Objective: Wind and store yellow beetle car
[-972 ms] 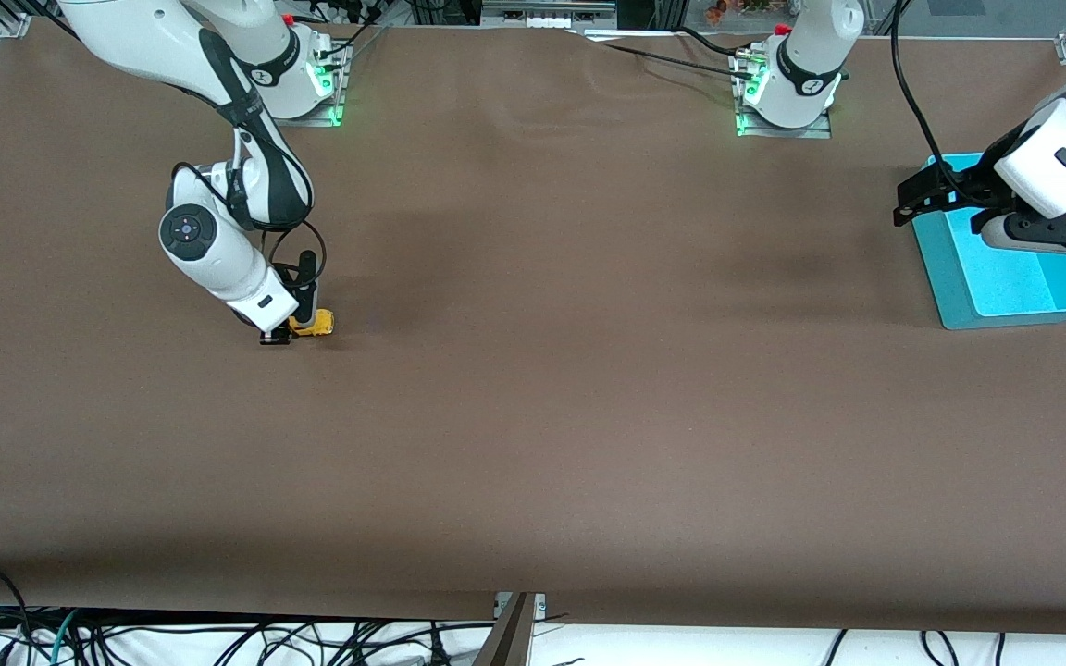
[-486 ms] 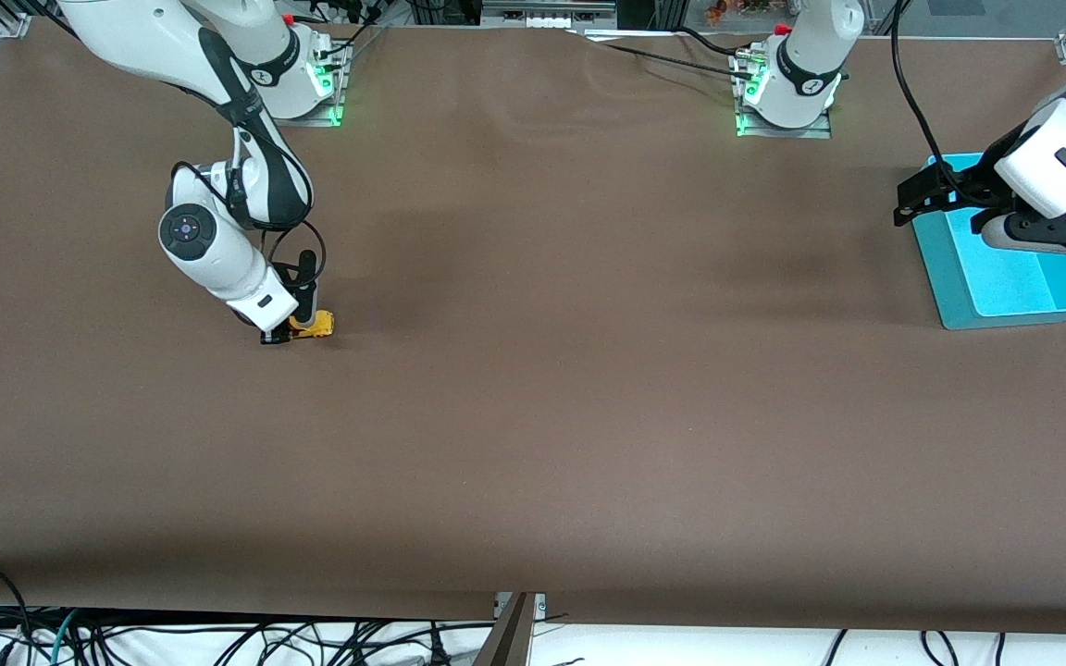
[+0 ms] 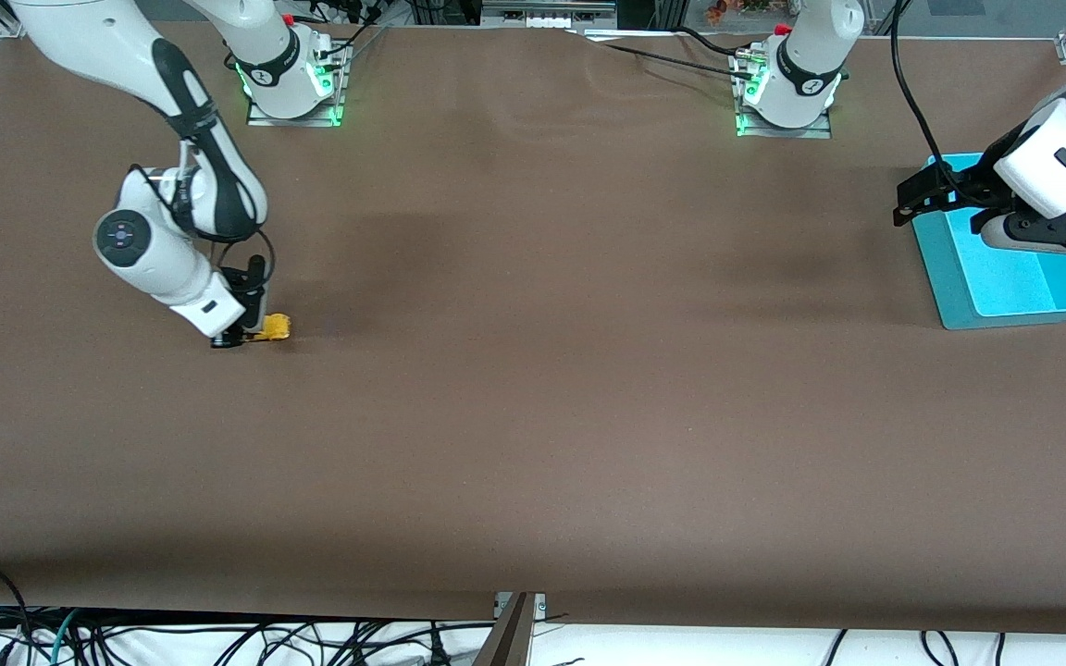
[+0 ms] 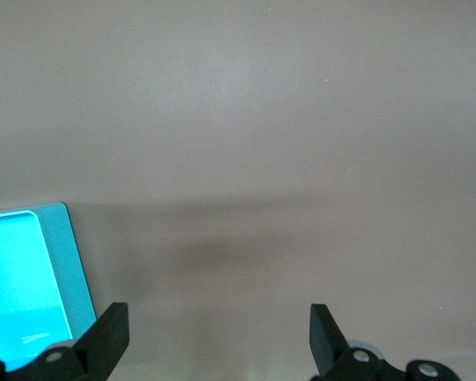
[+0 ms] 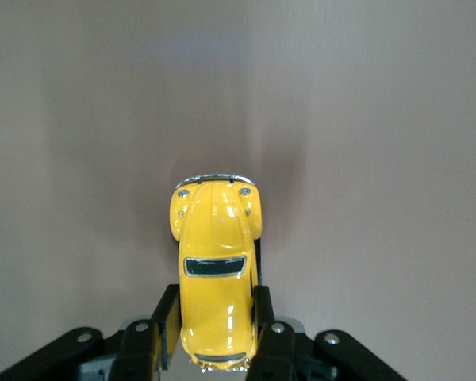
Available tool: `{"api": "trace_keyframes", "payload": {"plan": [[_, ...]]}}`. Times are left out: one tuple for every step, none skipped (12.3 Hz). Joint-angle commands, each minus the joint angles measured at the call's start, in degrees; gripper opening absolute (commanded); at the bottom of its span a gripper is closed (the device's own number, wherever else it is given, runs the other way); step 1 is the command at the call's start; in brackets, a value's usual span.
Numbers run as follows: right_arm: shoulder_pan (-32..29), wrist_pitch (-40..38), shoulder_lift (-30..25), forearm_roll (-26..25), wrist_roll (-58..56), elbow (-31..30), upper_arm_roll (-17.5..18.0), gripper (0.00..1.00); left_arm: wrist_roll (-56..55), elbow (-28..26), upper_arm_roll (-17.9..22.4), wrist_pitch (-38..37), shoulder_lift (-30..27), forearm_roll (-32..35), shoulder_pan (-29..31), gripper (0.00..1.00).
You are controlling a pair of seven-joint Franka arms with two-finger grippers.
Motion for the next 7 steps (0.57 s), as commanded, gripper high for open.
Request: {"api": "trace_keyframes", "payload": {"plan": [[-5.3,1.5,0.8,-0.15,-5.06,-0.74,0.37,0.16,-0.52,0.91,-0.45,-0.97,0.22,1.17,-0.02,1.0],[-7.49,2.99,1.41,-0.15,-7.35,-0.74,0.45,0.16,-0.61,0.91,-0.27,-0.88,0.22,1.0,0.07,1.0],[-9.43,4.4,2.03,-0.15,-8.85,-0.65,0.45,0.16,-0.61,0.91,-0.18,-0.8,0.31,0.73,0.07,1.0],[-10.41,5.28,2.56,-0.15,-9.82,-0.47,0.45,0.16,-0.61,0.83,-0.44,-0.79,0.49,0.99,-0.02,1.0],[-10.68,5.47,2.56,-0.15,-9.92,-0.47,0.45,0.16,-1.31,0.83,-0.53,-0.88,0.4,1.08,-0.02,1.0],[-10.68,5.38,2.39,-0.15,-9.92,-0.3,0.45,0.18,-1.49,0.83,-0.36,-1.06,0.4,1.08,0.07,1.0],[-10.68,5.29,2.04,-0.15,-9.74,-0.21,0.45,0.21,-1.14,0.83,-0.01,-1.06,0.31,1.08,0.07,1.0]]}}
